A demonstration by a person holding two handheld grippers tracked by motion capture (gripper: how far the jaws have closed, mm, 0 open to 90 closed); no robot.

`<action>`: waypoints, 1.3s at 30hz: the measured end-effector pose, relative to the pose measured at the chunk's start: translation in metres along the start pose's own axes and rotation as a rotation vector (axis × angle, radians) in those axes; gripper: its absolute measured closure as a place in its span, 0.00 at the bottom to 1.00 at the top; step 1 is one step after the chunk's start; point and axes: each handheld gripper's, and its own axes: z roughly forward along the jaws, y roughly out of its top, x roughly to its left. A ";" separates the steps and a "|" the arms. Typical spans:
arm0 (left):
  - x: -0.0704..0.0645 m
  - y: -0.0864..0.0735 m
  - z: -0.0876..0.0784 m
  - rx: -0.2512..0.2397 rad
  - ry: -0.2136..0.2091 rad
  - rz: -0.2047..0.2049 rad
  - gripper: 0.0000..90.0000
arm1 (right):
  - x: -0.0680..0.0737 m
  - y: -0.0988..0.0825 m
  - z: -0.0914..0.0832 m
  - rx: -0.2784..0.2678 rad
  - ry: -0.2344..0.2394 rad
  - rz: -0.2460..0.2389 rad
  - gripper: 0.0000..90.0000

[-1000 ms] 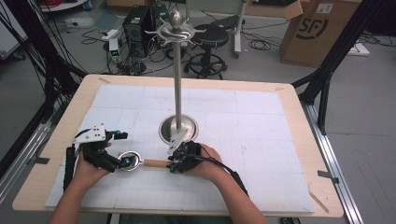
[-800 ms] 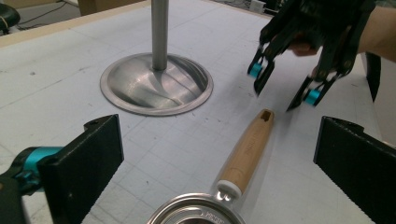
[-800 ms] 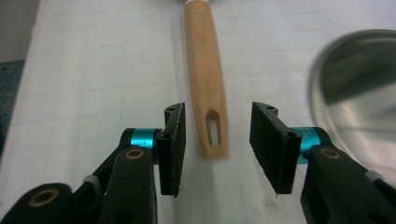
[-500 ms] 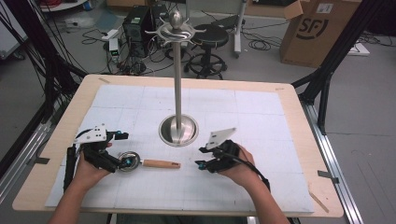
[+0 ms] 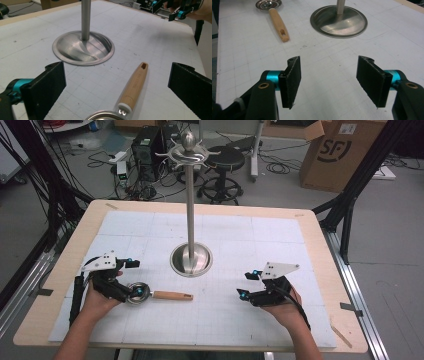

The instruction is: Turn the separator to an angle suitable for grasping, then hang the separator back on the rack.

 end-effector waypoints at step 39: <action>-0.026 0.023 0.060 0.581 -0.090 0.240 0.36 | -0.003 -0.008 -0.008 0.004 -0.041 0.016 0.36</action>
